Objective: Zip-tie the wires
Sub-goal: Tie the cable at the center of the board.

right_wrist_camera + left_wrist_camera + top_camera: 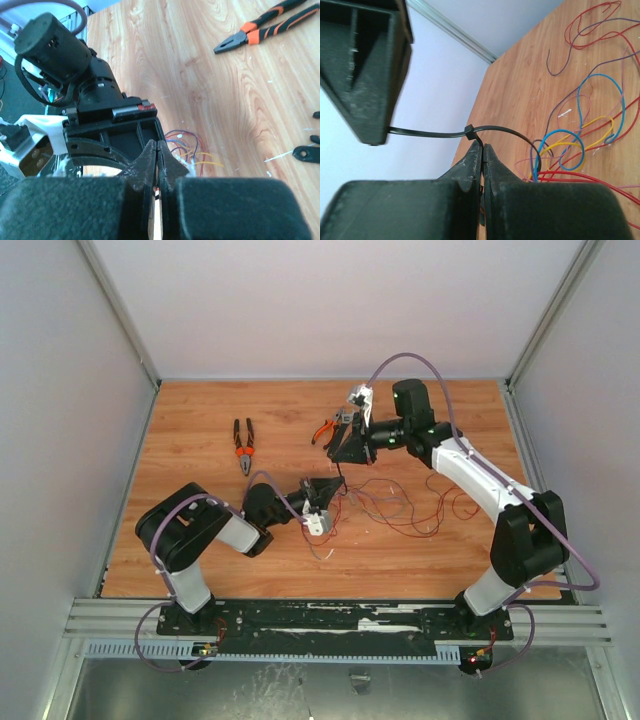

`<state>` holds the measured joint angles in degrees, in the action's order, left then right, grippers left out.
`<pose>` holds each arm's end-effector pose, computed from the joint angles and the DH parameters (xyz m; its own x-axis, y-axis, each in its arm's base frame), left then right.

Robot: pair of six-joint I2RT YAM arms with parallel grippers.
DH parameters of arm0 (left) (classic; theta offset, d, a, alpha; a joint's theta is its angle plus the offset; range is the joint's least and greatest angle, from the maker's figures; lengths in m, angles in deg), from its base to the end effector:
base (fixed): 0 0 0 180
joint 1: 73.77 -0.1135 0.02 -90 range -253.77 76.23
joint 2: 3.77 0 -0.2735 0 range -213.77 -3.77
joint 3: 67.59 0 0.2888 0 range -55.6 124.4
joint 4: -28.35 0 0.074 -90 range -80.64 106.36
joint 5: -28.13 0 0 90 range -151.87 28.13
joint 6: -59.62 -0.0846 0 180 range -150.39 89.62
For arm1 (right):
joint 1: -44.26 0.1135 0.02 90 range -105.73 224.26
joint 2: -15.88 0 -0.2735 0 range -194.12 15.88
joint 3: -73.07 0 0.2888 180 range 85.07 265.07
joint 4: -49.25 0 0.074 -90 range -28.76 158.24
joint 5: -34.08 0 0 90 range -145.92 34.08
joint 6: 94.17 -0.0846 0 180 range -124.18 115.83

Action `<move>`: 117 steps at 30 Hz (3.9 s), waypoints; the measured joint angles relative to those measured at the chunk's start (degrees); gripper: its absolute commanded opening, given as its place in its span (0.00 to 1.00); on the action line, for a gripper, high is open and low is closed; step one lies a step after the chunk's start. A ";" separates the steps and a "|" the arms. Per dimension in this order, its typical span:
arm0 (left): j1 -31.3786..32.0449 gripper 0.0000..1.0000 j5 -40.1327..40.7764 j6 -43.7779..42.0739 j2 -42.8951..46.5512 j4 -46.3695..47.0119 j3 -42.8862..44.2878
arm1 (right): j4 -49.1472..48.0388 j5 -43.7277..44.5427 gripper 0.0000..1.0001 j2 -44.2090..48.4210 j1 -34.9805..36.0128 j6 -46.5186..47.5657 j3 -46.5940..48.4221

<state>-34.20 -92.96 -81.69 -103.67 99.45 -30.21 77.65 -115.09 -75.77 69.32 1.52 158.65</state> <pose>0.2382 -0.2535 0.1486 0.8049 0.2020 -0.5580 0.4973 0.2835 0.8200 0.3423 0.2402 0.2899 -0.4251 -0.2548 -0.8685 -0.9050 0.1398 0.4019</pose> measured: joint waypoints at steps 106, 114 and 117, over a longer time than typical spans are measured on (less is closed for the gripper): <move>-2.27 0.07 9.31 69.33 9.03 -15.65 7.74 | -7.45 9.64 0.00 8.04 0.70 -14.82 -1.99; -2.32 0.08 8.22 69.57 8.52 -10.56 7.72 | -6.67 9.64 0.00 7.76 0.70 -15.89 0.96; -2.34 0.10 7.80 69.70 7.98 -9.16 7.72 | -6.67 9.60 0.00 7.76 0.70 -16.28 1.16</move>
<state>-36.54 -85.16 -11.99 -95.69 90.29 -22.50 70.98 -105.50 -68.01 70.02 -14.76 159.81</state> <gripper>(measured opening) 0.081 0.003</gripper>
